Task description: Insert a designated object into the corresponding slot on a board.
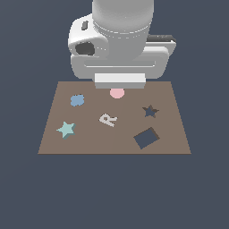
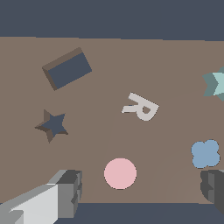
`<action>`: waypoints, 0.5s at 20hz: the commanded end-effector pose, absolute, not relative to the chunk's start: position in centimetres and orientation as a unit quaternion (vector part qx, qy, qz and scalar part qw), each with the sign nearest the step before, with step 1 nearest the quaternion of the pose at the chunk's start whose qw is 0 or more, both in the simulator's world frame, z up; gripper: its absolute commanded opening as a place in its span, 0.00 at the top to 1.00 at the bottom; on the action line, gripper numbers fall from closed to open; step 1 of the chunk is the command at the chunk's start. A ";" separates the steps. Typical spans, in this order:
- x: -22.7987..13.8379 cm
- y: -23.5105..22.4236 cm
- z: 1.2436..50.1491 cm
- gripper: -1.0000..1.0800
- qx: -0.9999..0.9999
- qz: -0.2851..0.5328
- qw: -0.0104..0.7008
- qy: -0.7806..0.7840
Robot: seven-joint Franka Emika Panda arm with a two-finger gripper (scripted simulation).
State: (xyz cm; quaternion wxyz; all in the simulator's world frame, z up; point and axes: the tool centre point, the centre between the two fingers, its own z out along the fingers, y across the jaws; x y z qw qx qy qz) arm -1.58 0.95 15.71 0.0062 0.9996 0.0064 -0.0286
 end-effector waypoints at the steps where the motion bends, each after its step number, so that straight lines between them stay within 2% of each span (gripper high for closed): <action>1: -1.6 0.9 15.7 0.04 1.000 -0.029 0.006 0.006; 10: -0.6 -1.5 14.2 0.04 1.000 -0.025 0.006 0.013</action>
